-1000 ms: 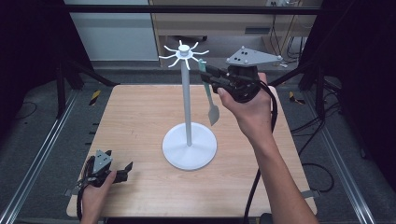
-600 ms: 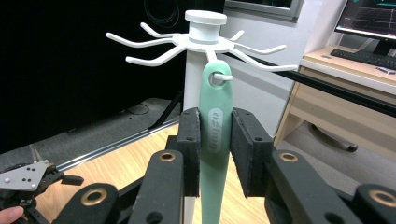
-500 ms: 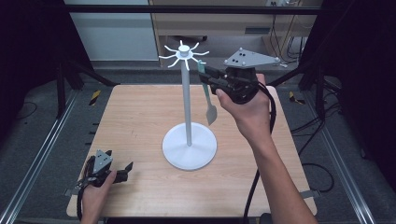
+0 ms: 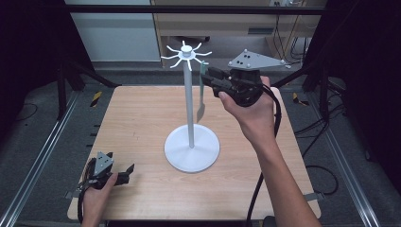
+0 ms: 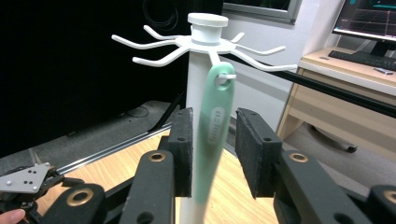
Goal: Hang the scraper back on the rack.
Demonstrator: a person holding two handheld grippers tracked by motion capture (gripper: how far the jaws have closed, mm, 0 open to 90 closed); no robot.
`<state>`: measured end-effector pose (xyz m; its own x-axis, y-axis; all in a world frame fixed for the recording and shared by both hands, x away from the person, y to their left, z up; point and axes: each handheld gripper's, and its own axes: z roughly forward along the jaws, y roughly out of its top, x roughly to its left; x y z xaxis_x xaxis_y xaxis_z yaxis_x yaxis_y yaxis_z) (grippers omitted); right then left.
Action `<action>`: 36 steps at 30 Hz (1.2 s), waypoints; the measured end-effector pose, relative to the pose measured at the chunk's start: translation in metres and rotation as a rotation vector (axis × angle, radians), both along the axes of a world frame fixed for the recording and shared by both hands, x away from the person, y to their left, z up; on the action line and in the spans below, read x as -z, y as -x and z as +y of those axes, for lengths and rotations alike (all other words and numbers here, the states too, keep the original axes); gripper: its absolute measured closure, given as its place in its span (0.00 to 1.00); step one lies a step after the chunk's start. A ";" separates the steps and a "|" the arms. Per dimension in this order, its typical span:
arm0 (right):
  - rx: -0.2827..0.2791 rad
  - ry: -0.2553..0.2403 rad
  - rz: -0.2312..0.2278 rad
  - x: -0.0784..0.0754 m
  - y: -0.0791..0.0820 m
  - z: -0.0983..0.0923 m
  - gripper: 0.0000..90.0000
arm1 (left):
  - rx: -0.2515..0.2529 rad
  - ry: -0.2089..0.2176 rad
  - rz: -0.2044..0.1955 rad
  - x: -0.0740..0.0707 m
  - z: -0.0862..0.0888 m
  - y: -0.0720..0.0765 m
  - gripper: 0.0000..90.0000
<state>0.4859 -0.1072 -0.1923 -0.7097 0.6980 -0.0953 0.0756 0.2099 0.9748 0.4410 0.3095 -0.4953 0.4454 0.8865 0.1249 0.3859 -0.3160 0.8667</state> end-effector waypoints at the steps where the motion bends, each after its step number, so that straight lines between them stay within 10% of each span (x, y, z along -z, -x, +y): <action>1: 0.000 0.000 0.000 0.000 0.001 -0.001 0.73 | 0.000 0.000 0.000 0.000 0.000 0.000 0.04; 15: 0.084 -0.031 0.056 0.027 0.008 -0.039 0.66 | -0.032 0.050 -0.001 -0.001 0.010 0.003 0.04; 36: 0.341 0.060 0.215 0.138 0.007 -0.080 0.21 | -0.075 0.064 -0.034 -0.006 0.025 0.004 0.04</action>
